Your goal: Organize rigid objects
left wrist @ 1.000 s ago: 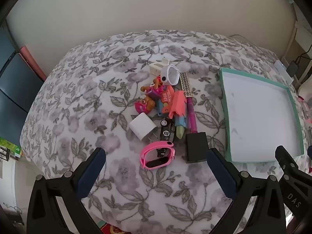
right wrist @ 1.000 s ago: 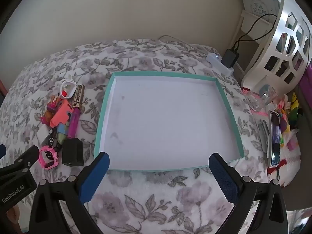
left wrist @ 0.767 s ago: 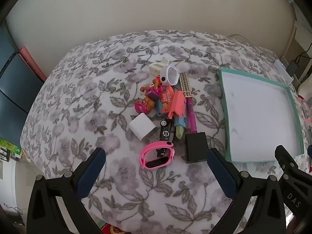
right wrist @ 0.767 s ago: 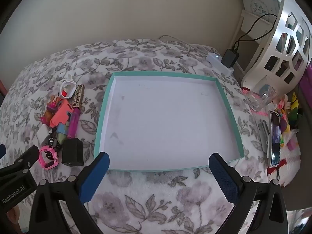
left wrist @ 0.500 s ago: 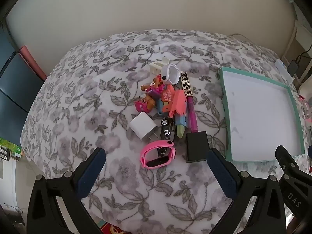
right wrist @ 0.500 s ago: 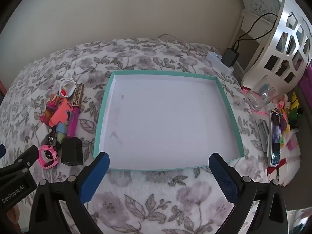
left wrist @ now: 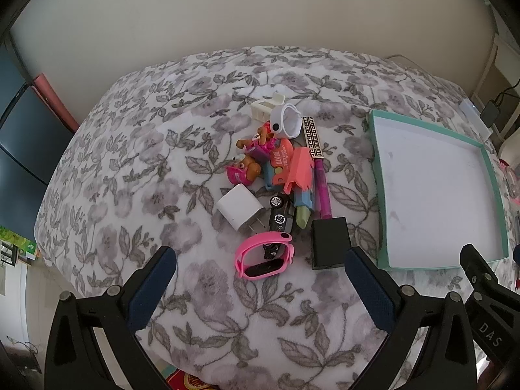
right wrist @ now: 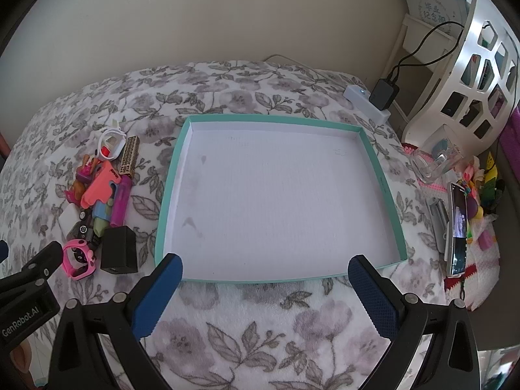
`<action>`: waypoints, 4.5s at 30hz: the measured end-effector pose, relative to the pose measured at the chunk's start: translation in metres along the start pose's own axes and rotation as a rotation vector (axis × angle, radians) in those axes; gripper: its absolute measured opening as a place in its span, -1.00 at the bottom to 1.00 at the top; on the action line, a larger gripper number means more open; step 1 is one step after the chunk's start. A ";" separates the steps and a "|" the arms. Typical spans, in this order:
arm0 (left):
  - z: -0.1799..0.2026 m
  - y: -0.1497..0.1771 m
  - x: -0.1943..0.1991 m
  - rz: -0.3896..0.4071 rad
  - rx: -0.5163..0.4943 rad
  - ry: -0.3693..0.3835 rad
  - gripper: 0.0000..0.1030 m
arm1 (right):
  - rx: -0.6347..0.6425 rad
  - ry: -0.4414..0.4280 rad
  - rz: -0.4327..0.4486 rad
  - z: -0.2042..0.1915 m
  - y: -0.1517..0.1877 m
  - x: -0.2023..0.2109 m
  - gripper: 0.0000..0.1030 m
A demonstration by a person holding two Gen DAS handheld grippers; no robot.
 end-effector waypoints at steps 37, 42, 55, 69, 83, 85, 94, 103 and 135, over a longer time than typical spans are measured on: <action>-0.003 0.003 -0.001 -0.005 -0.001 0.002 1.00 | 0.008 0.002 -0.005 -0.002 0.001 -0.001 1.00; -0.002 0.002 -0.001 -0.006 -0.002 0.002 1.00 | 0.009 0.002 -0.004 -0.002 0.001 -0.001 1.00; -0.003 0.002 -0.002 -0.008 -0.002 0.002 1.00 | 0.009 0.004 -0.006 -0.003 0.000 -0.001 1.00; -0.006 0.008 -0.002 -0.012 0.004 0.012 1.00 | 0.015 -0.004 -0.011 -0.005 0.004 -0.003 1.00; -0.050 -0.010 -0.017 0.049 0.164 -0.005 1.00 | 0.063 -0.190 -0.052 -0.064 -0.011 -0.020 1.00; -0.052 -0.010 -0.023 0.035 0.162 0.009 1.00 | 0.075 -0.202 -0.057 -0.075 -0.014 -0.023 1.00; -0.069 0.007 -0.046 -0.060 0.107 -0.016 1.00 | 0.140 -0.275 -0.132 -0.116 -0.006 -0.041 1.00; -0.076 0.016 -0.051 -0.083 0.162 0.027 0.97 | 0.168 -0.316 -0.141 -0.134 -0.005 -0.047 0.97; -0.040 0.042 -0.082 -0.196 0.048 0.134 -0.08 | 0.159 -0.405 -0.266 -0.171 0.022 -0.065 0.14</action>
Point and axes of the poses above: each gripper's, at about its wrist camera, not at the fingertips, and x roughly against the way its jaws point, z to its right, y to its underside, the point moved 9 cm from there along -x, roughly the way its jaws point, and after that the axes turned 10 degrees about z, right-handed, at the moved point
